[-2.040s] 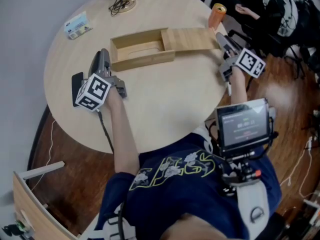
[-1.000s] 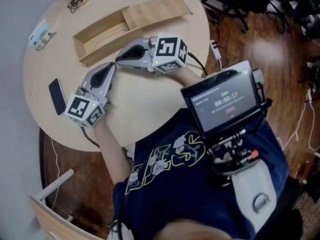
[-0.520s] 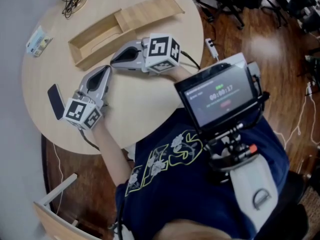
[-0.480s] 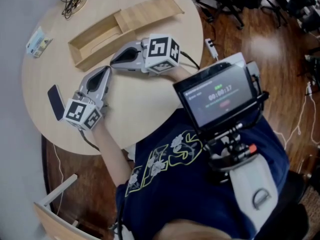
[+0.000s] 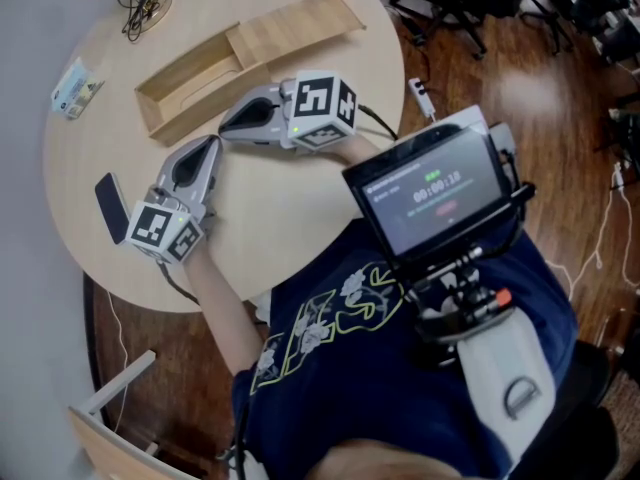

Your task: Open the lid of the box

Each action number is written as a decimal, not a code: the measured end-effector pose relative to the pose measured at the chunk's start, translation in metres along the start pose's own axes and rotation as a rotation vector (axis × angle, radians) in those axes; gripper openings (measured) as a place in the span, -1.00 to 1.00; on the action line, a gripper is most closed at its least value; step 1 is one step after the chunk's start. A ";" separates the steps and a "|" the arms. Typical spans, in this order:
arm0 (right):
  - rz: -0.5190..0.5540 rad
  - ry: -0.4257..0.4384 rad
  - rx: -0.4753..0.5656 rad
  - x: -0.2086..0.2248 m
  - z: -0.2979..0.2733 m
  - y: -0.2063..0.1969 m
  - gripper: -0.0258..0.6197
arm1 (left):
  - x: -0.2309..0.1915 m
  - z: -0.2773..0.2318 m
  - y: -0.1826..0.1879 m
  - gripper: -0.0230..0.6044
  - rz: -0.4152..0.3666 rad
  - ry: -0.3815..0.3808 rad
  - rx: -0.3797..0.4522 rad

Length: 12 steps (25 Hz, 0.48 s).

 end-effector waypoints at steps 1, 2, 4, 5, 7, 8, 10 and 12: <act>0.000 0.001 0.003 0.000 0.000 0.001 -0.88 | 0.000 0.000 0.000 -0.92 0.000 0.000 0.000; 0.000 0.001 0.005 0.000 0.000 0.001 -0.88 | 0.000 0.000 0.001 -0.92 0.000 0.001 0.000; 0.000 0.000 0.007 0.000 0.000 0.001 -0.88 | 0.000 0.000 0.001 -0.92 0.000 0.001 0.000; 0.001 0.000 0.008 0.000 0.000 0.001 -0.88 | 0.000 0.000 0.001 -0.92 0.000 0.001 0.000; 0.002 0.000 0.009 0.000 0.000 0.001 -0.88 | 0.000 0.000 0.000 -0.92 -0.001 0.000 0.000; 0.003 0.000 0.009 0.000 0.000 0.001 -0.88 | 0.000 0.000 0.000 -0.92 -0.001 0.000 0.000; 0.000 -0.001 0.007 -0.001 0.000 0.002 -0.88 | 0.001 0.000 0.001 -0.92 -0.001 0.000 0.000; -0.003 -0.002 0.005 -0.001 0.000 0.002 -0.88 | 0.001 0.000 0.001 -0.92 0.000 0.001 0.000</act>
Point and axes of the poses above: the fingertips, and each gripper's own axes: z backward along the fingers, x to its right, y out of its top, the point moved 7 cm from there along z, backward along the fingers
